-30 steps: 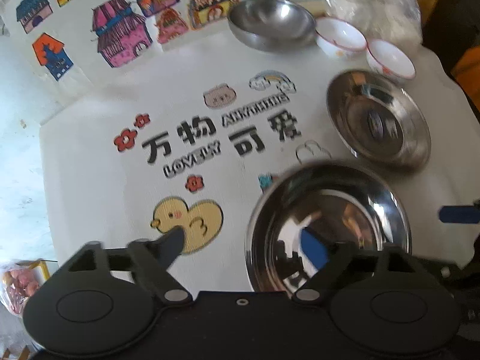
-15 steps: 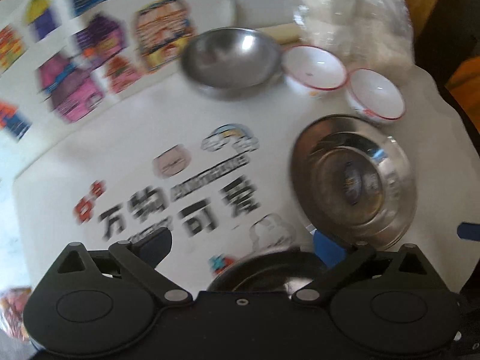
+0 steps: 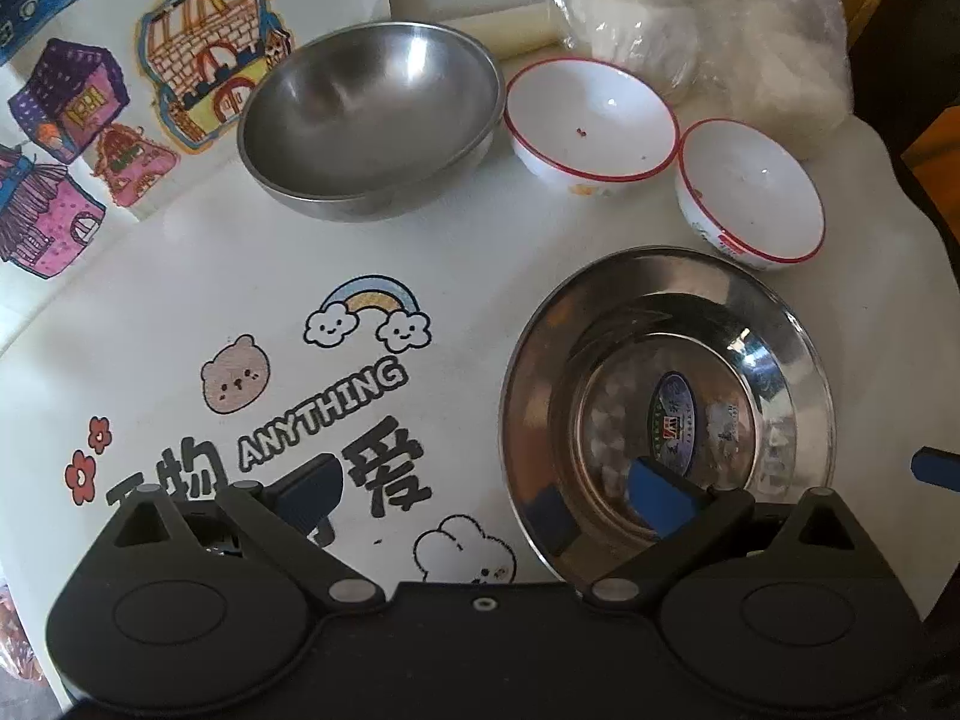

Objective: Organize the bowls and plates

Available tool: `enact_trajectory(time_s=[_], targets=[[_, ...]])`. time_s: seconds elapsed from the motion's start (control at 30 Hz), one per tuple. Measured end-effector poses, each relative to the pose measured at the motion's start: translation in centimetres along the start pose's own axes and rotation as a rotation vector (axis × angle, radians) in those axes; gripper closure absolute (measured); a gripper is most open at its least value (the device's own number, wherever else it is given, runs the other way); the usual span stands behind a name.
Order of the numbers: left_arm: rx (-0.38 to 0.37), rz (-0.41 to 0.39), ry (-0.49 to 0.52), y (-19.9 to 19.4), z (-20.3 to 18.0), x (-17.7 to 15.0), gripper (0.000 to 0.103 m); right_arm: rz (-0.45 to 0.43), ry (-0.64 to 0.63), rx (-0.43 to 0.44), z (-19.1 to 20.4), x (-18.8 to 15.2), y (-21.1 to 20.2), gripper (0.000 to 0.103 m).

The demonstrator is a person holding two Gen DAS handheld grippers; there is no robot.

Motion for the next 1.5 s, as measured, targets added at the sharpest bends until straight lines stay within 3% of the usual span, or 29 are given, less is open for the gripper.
enact_trajectory(time_s=[0.47, 0.73, 0.87, 0.93, 1.0, 1.07, 1.2, 1.5], targets=[[0.043, 0.036, -0.011, 1.4, -1.3, 0.5, 0.002, 0.003, -0.035, 0.055, -0.8, 2.0, 2.4, 0.001], [0.078, 0.023, -0.001, 0.7, -2.5, 0.3, 0.012, 0.018, -0.081, 0.031, -0.2, 2.4, 3.1, 0.034], [0.067, 0.035, -0.004, 0.5, -2.7, 0.3, 0.027, 0.016, -0.075, 0.043, -0.1, 2.6, 3.1, 0.051], [0.060, 0.044, -0.011, 0.6, -2.8, 0.2, 0.039, 0.014, -0.067, 0.055, -0.1, 2.7, 3.1, 0.064], [0.028, 0.048, -0.026, 0.5, -2.8, 0.2, 0.054, 0.012, -0.049, 0.074, -0.1, 2.8, 3.1, 0.071], [-0.002, 0.056, -0.037, 0.5, -2.8, 0.3, 0.065, 0.011, -0.034, 0.074, -0.2, 2.8, 3.1, 0.073], [-0.008, 0.068, -0.046, 0.3, -3.2, 0.2, 0.069, 0.012, -0.005, 0.068, -0.6, 2.7, 2.8, 0.077], [-0.071, 0.063, -0.017, -1.2, -5.1, -1.1, 0.070, 0.026, 0.072, 0.030, -2.1, 1.3, 1.1, 0.082]])
Point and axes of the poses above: each gripper's, at about its wrist camera, not at the fingertips, and y roughly the way its jaws point, z to its left, x to its top, the point moved 3 cm from there along y, roughly the way its jaws point, and after that the axes turned 3 degrees about -y, right-handed, at the moved point
